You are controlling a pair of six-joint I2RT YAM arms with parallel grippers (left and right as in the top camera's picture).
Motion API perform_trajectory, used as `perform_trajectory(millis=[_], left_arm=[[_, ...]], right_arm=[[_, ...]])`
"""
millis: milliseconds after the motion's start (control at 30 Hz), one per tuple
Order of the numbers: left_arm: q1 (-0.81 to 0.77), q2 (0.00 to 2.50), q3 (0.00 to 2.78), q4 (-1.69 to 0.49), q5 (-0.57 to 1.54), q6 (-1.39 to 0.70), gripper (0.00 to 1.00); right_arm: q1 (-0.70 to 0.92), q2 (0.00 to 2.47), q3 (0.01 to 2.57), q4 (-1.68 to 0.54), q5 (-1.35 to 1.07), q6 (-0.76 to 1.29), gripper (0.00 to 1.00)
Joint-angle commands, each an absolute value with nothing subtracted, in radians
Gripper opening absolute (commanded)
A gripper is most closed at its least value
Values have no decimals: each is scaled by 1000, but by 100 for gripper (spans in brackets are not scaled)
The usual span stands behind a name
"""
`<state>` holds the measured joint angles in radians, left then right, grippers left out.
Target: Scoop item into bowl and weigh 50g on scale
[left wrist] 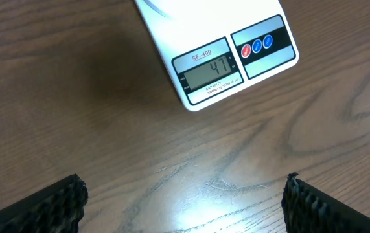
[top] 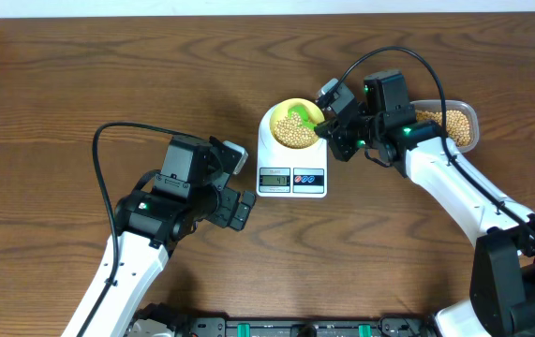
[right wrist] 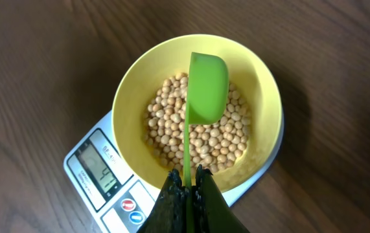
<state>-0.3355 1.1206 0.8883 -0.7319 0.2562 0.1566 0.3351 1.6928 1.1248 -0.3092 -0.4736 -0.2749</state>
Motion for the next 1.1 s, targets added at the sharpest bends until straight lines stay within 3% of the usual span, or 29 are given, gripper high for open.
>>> perform_trajectory(millis=[0, 1067], left_arm=[[-331, 1122, 888, -731, 250, 152, 98], [-331, 1122, 888, -731, 250, 152, 98]], right_arm=[[345, 1666, 1148, -308, -505, -295, 1], [346, 1666, 1148, -303, -500, -240, 1]])
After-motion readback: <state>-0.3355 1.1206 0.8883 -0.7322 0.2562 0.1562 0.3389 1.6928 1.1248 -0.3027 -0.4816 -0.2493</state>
